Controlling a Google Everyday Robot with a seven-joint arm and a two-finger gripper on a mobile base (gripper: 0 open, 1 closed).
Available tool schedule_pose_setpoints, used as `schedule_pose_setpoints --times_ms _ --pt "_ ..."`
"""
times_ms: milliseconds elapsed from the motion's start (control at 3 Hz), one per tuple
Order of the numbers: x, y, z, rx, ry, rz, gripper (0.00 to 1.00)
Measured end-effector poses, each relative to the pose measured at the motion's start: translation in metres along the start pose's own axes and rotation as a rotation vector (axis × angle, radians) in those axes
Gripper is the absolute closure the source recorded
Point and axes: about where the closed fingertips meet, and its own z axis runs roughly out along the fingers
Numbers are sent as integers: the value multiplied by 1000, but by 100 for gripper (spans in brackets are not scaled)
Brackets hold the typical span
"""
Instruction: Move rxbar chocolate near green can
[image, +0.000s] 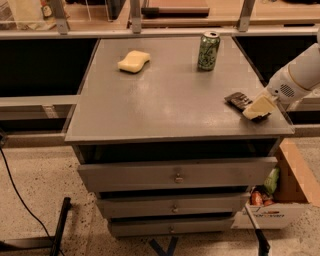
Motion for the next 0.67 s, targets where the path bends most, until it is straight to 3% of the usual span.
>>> schedule_pose_setpoints --times_ms 667 --pt "-23 5 -23 15 -42 -55 100"
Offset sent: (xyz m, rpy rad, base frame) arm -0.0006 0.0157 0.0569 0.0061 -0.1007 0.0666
